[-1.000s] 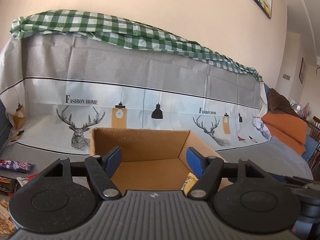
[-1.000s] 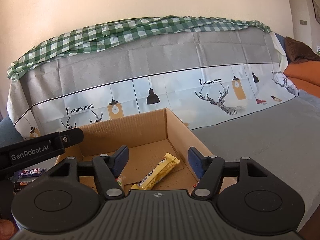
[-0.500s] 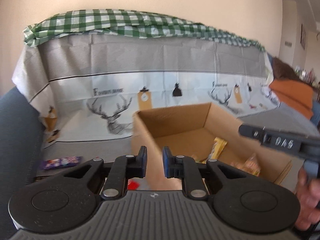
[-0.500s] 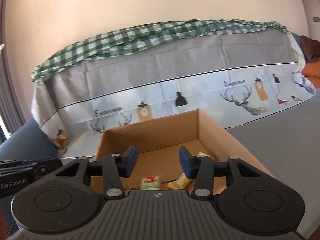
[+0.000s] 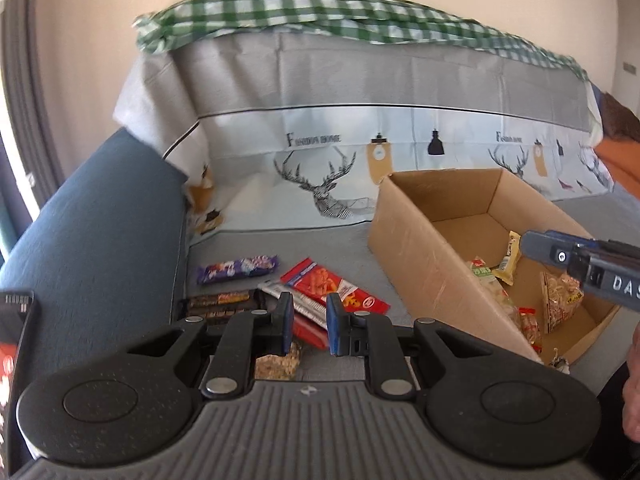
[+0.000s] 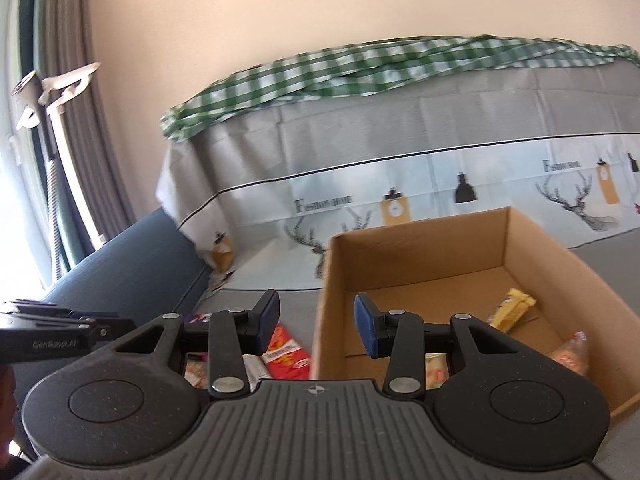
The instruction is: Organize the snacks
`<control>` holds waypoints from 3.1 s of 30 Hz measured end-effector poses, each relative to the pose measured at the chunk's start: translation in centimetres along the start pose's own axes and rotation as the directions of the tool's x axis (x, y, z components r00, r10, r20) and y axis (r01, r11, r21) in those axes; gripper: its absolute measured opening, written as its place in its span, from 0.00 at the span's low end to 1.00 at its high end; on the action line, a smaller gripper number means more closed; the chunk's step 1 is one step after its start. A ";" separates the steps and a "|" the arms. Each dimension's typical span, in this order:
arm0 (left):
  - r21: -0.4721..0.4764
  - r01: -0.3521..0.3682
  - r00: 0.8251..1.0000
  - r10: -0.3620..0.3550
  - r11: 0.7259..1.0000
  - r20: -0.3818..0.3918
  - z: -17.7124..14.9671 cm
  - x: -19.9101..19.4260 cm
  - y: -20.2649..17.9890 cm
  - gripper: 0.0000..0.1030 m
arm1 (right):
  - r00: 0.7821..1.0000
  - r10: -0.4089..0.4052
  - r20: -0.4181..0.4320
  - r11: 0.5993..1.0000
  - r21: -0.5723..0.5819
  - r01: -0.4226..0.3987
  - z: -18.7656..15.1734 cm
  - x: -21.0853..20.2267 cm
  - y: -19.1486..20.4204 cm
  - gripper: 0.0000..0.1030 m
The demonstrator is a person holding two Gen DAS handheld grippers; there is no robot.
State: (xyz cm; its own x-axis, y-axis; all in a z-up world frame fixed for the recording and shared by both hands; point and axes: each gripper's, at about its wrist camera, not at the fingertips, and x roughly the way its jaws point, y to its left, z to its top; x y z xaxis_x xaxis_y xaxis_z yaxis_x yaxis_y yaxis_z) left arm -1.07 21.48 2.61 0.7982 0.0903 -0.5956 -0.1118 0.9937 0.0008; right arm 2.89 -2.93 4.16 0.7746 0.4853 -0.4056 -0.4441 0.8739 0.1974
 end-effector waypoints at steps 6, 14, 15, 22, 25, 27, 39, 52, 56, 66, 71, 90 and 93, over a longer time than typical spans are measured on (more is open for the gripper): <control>-0.138 -0.098 0.995 0.099 0.986 0.003 -3.2 1.6 3.3 0.27 | 0.994 0.088 -0.058 0.993 -0.078 -0.092 -1.5 0.6 3.1 0.42; -0.249 -0.125 0.990 0.105 0.960 -0.095 -3.9 3.9 5.9 0.47 | 0.976 0.179 -0.127 0.968 -0.158 -0.198 -3.1 2.0 6.4 0.33; -0.247 -0.131 0.989 0.109 0.960 -0.101 -3.9 4.1 5.9 0.47 | 0.973 0.184 -0.136 0.965 -0.162 -0.205 -3.3 2.3 6.6 0.32; -0.239 -0.135 0.985 0.103 0.962 -0.141 -4.0 5.6 5.9 0.53 | 0.964 0.193 -0.185 0.957 -0.180 -0.226 -5.0 4.0 7.9 0.31; -0.234 -0.139 0.982 0.104 0.962 -0.156 -3.9 6.2 5.9 0.53 | 0.965 0.161 -0.209 0.956 -0.209 -0.205 -6.0 5.1 8.3 0.31; -0.229 -0.143 0.980 0.106 0.963 -0.168 -3.9 6.6 5.8 0.53 | 0.963 0.155 -0.219 0.956 -0.211 -0.202 -6.6 5.8 8.3 0.31; -0.202 -0.163 0.970 0.119 0.966 -0.211 -3.8 8.1 5.4 0.61 | 0.973 -0.026 -0.227 0.934 -0.352 -0.057 -9.6 11.7 9.2 0.32; -0.121 -0.175 0.955 0.139 0.977 -0.262 -3.7 10.3 4.1 0.82 | 0.954 -0.131 -0.269 0.916 -0.401 0.013 -10.8 17.2 8.7 0.32; -0.104 -0.200 0.942 0.162 0.974 -0.294 -3.8 11.5 3.9 0.84 | 0.951 -0.115 -0.287 0.926 -0.377 -0.001 -10.8 17.5 8.5 0.32; -0.012 -0.215 0.920 0.199 0.977 -0.337 -4.5 13.7 2.8 0.96 | 0.955 -0.079 -0.286 0.927 -0.374 -0.036 -10.7 17.1 8.3 0.11; -0.011 -0.211 0.918 0.195 0.977 -0.346 -4.6 14.1 2.8 0.96 | 0.960 -0.076 -0.271 0.909 -0.415 -0.046 -10.7 16.0 8.7 0.00; -0.129 -0.213 0.924 0.156 0.969 -0.349 -4.7 12.1 4.6 0.36 | 0.937 -0.121 -0.327 0.712 -0.686 -0.148 -13.9 5.5 11.3 0.00; -0.187 -0.203 0.931 0.129 0.961 -0.343 -4.8 10.9 5.7 0.38 | 0.923 -0.084 -0.375 0.742 -0.642 -0.193 -13.6 4.6 11.5 0.02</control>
State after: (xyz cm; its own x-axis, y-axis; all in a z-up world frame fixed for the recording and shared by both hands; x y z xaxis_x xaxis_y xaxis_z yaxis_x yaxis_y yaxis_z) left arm 4.19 27.77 -7.75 0.5255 0.1900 -0.8293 -0.3798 0.9246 -0.0288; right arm -4.82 9.00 -7.55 0.5838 0.3645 -0.7255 -0.7680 0.5378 -0.3478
